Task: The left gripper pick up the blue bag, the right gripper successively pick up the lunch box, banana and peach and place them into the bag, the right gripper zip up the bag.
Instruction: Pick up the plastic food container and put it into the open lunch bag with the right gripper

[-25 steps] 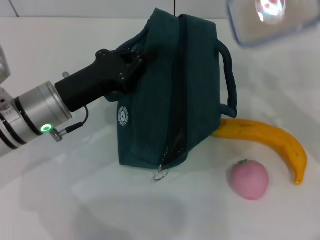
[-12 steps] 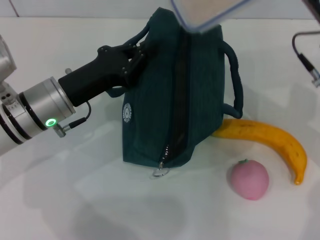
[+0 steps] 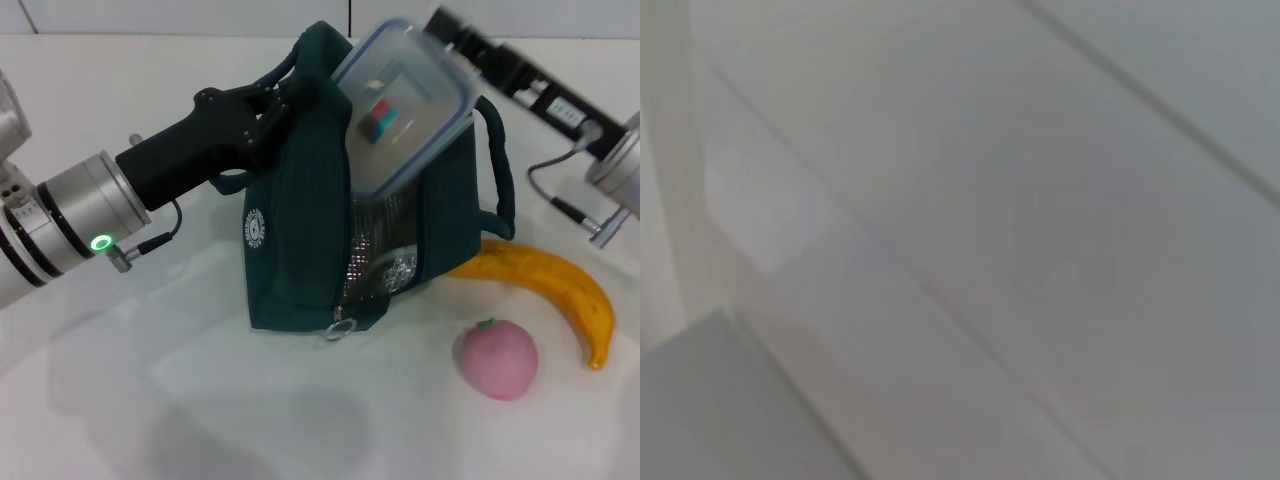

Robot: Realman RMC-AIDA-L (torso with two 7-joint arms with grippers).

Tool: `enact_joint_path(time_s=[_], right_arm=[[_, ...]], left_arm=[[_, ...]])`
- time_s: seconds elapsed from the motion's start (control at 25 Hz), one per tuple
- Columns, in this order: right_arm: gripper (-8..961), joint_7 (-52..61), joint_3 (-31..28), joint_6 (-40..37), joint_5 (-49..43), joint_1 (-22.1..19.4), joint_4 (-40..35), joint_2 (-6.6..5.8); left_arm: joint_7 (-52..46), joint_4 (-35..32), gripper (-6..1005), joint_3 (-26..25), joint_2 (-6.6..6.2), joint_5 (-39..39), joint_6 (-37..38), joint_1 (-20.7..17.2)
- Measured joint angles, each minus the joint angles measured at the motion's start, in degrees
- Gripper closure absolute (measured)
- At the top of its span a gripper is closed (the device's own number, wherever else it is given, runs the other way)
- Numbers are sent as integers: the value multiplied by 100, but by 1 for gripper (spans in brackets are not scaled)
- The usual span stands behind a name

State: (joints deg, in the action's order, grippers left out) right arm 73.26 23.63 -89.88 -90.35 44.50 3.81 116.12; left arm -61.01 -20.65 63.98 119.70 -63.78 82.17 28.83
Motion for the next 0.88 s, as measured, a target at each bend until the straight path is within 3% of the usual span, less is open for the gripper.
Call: enact_joint_path(time_s=[0.16, 0.6, 0.76, 0.88], right_arm=[[847, 42, 398, 65, 0, 69, 6, 5], [842, 14, 703, -153, 5, -164, -426, 0], [661, 68, 934, -900, 1, -422, -1139, -35], [537, 584, 1253, -1248, -4, -929, -2376, -66]], left_arm=[[2, 0, 963, 4, 0, 0, 6, 6], [25, 0, 963, 0, 0, -1, 3, -30], [78, 0, 963, 5, 1, -3, 1, -35], [96, 12, 963, 0, -6, -10, 0, -51]])
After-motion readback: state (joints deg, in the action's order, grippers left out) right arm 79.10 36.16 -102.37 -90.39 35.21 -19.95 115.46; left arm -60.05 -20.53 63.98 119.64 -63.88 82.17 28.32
